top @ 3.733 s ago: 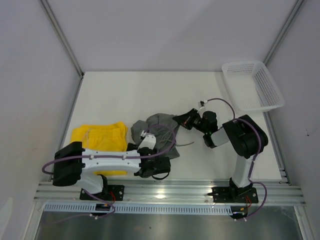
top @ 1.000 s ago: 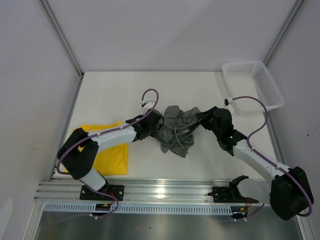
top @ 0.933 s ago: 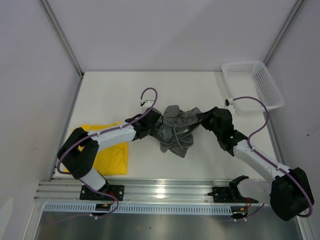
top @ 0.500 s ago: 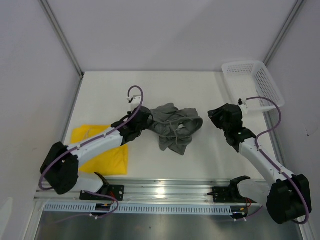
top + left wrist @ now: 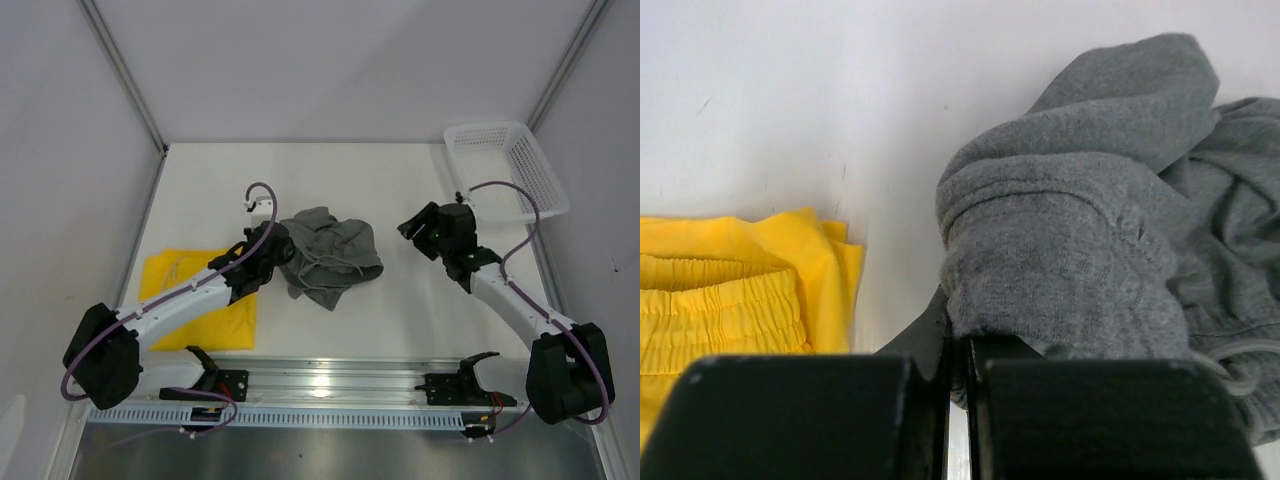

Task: Fold and stack the shorts
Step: Flatten the shorts out

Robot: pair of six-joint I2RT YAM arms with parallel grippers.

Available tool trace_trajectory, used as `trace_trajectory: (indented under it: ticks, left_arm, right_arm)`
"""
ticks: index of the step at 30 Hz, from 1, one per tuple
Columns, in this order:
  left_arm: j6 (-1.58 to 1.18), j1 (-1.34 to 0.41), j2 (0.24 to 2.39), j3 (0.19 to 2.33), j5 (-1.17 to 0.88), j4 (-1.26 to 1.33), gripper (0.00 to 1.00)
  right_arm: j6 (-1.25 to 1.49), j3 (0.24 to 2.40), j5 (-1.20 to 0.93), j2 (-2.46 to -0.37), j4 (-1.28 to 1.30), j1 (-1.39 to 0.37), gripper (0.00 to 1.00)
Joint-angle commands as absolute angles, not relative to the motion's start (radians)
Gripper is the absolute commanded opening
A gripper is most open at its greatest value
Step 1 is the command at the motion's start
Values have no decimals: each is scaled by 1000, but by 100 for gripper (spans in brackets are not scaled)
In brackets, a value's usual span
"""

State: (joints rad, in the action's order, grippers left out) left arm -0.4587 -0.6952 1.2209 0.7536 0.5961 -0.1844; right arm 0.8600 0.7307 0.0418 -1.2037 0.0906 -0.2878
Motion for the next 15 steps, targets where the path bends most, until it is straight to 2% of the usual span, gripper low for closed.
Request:
trace_trajectory:
  ticks: [1,4,10,15]
  left_arm:
    - [-429,-686,1258,805,606,-167,0]
    - [-449,-660,1322,871,612,-251,0]
    - [-437,-630,1377,917,581,-247,0]
    - [-434,-620,1397,917,575,-241,0]
  right_arm:
    - [664,789,33,-1232,97,-391,62]
    - [600,735,136,-1224,95,-461,62]
    - [546,529,279,-1129,-26,-607,59]
    - [531,473,291,-1109,-77,-644,58]
